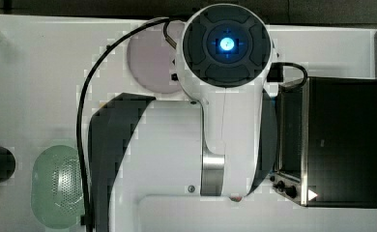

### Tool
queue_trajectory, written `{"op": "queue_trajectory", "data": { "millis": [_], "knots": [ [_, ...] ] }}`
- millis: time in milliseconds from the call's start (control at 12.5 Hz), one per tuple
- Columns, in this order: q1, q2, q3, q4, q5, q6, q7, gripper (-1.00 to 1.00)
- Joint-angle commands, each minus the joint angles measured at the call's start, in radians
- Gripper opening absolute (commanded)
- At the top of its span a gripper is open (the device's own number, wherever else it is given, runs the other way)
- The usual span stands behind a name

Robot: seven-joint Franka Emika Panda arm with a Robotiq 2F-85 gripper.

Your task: Pick Ketchup from the table and place in oven.

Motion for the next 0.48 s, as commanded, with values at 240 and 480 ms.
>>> {"op": "queue_trajectory", "data": {
  "millis": [240, 480],
  "knots": [
    [-0.014, -0.506, -0.013, -0.251, 0.003, -0.263, 0.183, 0.99],
    [-0.014, -0.487, -0.012, -0.267, 0.003, -0.216, 0.114, 1.0]
  ]
}}
